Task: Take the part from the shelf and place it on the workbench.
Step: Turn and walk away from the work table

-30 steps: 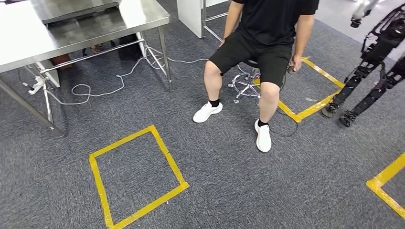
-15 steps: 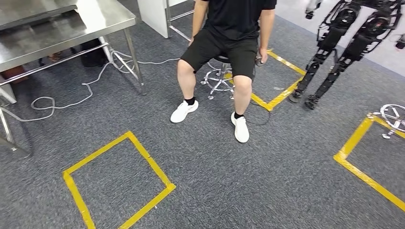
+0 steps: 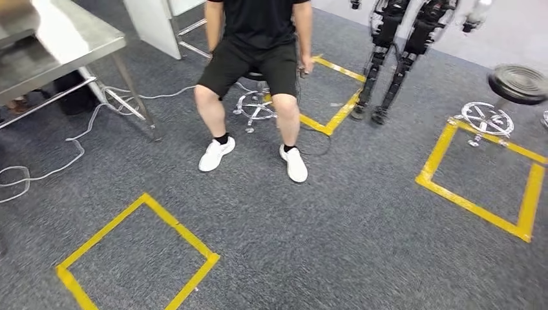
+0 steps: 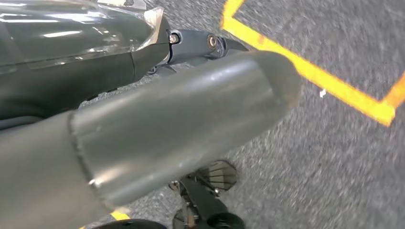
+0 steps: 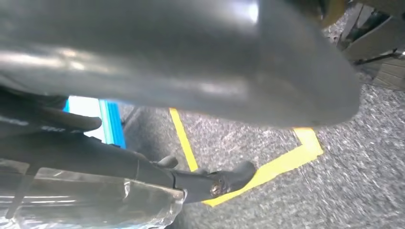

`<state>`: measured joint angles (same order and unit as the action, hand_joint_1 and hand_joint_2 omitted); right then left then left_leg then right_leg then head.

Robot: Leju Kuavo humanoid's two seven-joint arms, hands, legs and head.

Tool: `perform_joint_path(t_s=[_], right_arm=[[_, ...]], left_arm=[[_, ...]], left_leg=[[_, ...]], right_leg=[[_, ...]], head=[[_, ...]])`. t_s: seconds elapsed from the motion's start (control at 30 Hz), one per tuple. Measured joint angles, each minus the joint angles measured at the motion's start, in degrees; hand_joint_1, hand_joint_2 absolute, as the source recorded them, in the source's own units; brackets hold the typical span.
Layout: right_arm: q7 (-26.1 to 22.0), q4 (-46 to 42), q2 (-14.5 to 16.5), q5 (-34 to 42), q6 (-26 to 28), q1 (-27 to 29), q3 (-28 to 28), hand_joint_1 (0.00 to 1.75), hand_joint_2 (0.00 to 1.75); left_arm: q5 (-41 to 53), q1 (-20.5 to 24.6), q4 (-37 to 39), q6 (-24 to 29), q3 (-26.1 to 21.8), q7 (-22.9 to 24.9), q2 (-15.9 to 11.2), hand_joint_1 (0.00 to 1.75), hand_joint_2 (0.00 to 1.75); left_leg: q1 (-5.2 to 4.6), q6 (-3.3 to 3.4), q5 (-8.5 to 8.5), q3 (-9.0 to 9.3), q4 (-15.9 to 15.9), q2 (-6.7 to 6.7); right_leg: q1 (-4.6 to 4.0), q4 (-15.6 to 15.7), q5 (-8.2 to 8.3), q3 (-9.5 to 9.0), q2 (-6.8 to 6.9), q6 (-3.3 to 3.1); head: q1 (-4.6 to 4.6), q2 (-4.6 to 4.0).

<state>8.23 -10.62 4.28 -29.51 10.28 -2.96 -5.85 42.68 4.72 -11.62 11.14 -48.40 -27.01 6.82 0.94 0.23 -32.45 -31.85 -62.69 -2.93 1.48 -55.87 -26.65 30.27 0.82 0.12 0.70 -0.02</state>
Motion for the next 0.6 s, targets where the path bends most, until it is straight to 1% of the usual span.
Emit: perform_joint_path(t_s=[0.03,0.07,0.1,0.13,0.17,0.2,0.23,0.27,0.3,0.33,0.37,0.4,0.43,0.47,0.5,0.53,0.57,0.6], right_arm=[[0.0,0.0,0.0,-0.1,0.0,0.0,0.0,0.0,0.0],[-0.1,0.0,0.1,-0.2,-0.1,0.0,0.0,0.0,0.0],[-0.1,0.0,0.1,-0.3,-0.1,0.0,0.0,0.0,0.0],[-0.1,0.0,0.1,-0.3,-0.2,0.1,0.0,0.0,0.0],[-0.1,0.0,0.1,-0.4,-0.2,0.1,0.0,0.0,0.0],[-0.1,0.0,0.1,-0.5,-0.3,0.2,0.0,0.0,0.0],[-0.1,0.0,0.1,-0.6,-0.3,0.1,0.0,0.0,0.0],[-0.1,0.0,0.1,-0.7,-0.3,0.0,0.0,0.0,0.0],[-0.1,0.0,0.1,-0.8,-0.3,-0.1,0.0,0.0,0.0],[-0.1,0.0,0.1,-0.8,-0.4,-0.2,0.0,0.0,0.0],[-0.1,0.0,0.1,-0.8,-0.4,-0.2,0.0,0.0,0.0],[-0.1,0.0,0.1,-0.9,-0.4,-0.1,0.0,0.0,0.0],[-0.1,0.0,0.1,-1.0,-0.5,0.0,0.0,0.0,0.0],[-0.1,0.0,0.1,-1.1,-0.6,0.0,0.0,0.0,0.0],[-0.1,0.0,0.1,-1.2,-0.7,0.0,0.0,0.0,0.0],[-0.1,0.0,0.1,-1.3,-0.8,-0.1,0.0,0.0,0.0],[-0.1,0.0,0.1,-1.4,-0.9,-0.1,0.0,0.0,0.0],[-0.1,0.0,0.1,-1.5,-1.0,-0.2,0.0,0.0,0.0]], left_arm=[[0.0,-0.1,0.0,0.1,0.0,0.1,0.0,0.0,0.0],[0.0,-0.2,0.0,0.1,0.0,0.2,0.0,0.0,0.0],[0.0,-0.3,0.0,0.2,0.0,0.3,0.0,0.0,0.0],[0.0,-0.4,0.0,0.3,0.0,0.4,0.0,0.0,0.0],[0.0,-0.4,0.0,0.4,0.0,0.5,0.0,0.0,0.0],[0.0,-0.4,0.0,0.4,0.0,0.6,0.0,0.0,0.0],[0.0,-0.5,0.0,0.4,0.0,0.6,0.0,0.0,0.0],[0.1,-0.5,0.1,0.4,0.1,0.7,0.0,0.0,0.0],[0.1,-0.5,0.1,0.4,0.1,0.8,0.0,0.0,0.0],[0.1,-0.6,0.1,0.5,0.1,0.8,0.0,0.0,0.0],[0.1,-0.6,0.1,0.5,0.1,0.9,0.0,0.0,0.0],[0.1,-0.5,0.1,0.5,0.1,0.9,0.0,0.0,0.0],[0.1,-0.5,0.1,0.5,0.1,0.9,0.1,0.0,0.0],[0.1,-0.4,0.1,0.6,0.1,0.9,0.1,0.0,0.0],[0.1,-0.4,0.1,0.7,0.1,0.9,0.1,0.0,0.0],[0.0,-0.5,0.1,0.7,0.1,0.9,0.1,0.0,0.0],[0.0,-0.5,0.1,0.8,0.1,1.0,0.0,0.0,0.0],[0.0,-0.6,0.1,0.8,0.1,1.0,0.0,0.0,0.0]], left_leg=[[0.09,-0.2,-2.16,-1.64,-3.8,1.53],[0.18,-0.39,-3.99,-3.38,-7.7,2.41],[0.27,-0.57,-4.73,-4.54,-10.3,2.76],[0.43,-0.76,-4.35,-4.89,-11.0,2.92],[0.69,-0.93,-2.68,-4.04,-9.1,3.1],[1.01,-1.1,-0.56,-2.55,-5.9,3.55],[1.4,-1.3,1.3,-0.83,-2.0,4.91],[1.66,-1.37,2.44,0.53,1.1,6.24],[1.69,-1.31,2.73,1.14,2.7,7.25],[1.54,-1.06,2.65,1.37,3.5,7.82],[1.23,-0.6,2.66,1.3,3.6,7.28],[1.06,-0.03,2.9,1.25,3.8,6.56],[0.94,0.61,3.2,1.29,4.1,5.84],[0.91,1.19,3.48,1.33,4.4,5.02],[0.9,1.63,3.67,1.34,4.7,4.17],[0.76,1.89,3.72,1.3,4.7,3.27],[0.64,2.0,3.72,1.23,4.7,2.3],[0.51,2.01,3.71,1.18,4.7,1.43]], right_leg=[[-0.13,0.0,0.17,0.23,-0.61,-0.29],[-0.18,-0.1,0.31,0.4,-1.3,-0.49],[-0.22,-0.1,0.36,0.5,-2.01,-0.51],[-0.2,-0.2,0.41,0.53,-2.79,-0.51],[-0.12,-0.3,0.41,0.52,-3.61,-0.45],[-0.04,-0.5,0.38,0.53,-4.38,-0.34],[-0.03,-1.0,0.27,0.7,-5.15,-0.11],[-0.13,-1.5,0.13,1.08,-5.89,0.22],[-0.25,-1.9,0.07,1.58,-6.49,0.68],[-0.35,-2.1,0.13,2.12,-7.14,1.24],[-0.38,-2.1,0.34,2.72,-7.83,1.81],[-0.34,-2.0,0.54,3.09,-8.17,2.3],[-0.35,-2.5,0.37,3.56,-7.29,2.59],[-0.36,-4.0,-0.4,4.46,-5.82,2.61],[-0.37,-6.7,-1.76,5.72,-4.04,2.42],[-0.34,-10.3,-3.48,7.53,-2.37,2.2],[-0.3,-14.3,-5.08,9.44,-1.81,2.14],[-0.25,-17.2,-6.08,10.75,-1.63,2.26]], head=[[-0.11,0.0],[-0.15,0.0],[-0.12,0.0],[-0.16,0.0],[-0.15,0.0],[-0.16,0.0],[-0.19,0.01],[-0.18,0.01],[-0.17,0.01],[-0.16,0.01],[-0.13,0.0],[-0.12,0.0],[-0.09,0.0],[0.03,0.01],[0.14,0.01],[0.24,0.01],[0.31,0.01],[0.3,0.01]])
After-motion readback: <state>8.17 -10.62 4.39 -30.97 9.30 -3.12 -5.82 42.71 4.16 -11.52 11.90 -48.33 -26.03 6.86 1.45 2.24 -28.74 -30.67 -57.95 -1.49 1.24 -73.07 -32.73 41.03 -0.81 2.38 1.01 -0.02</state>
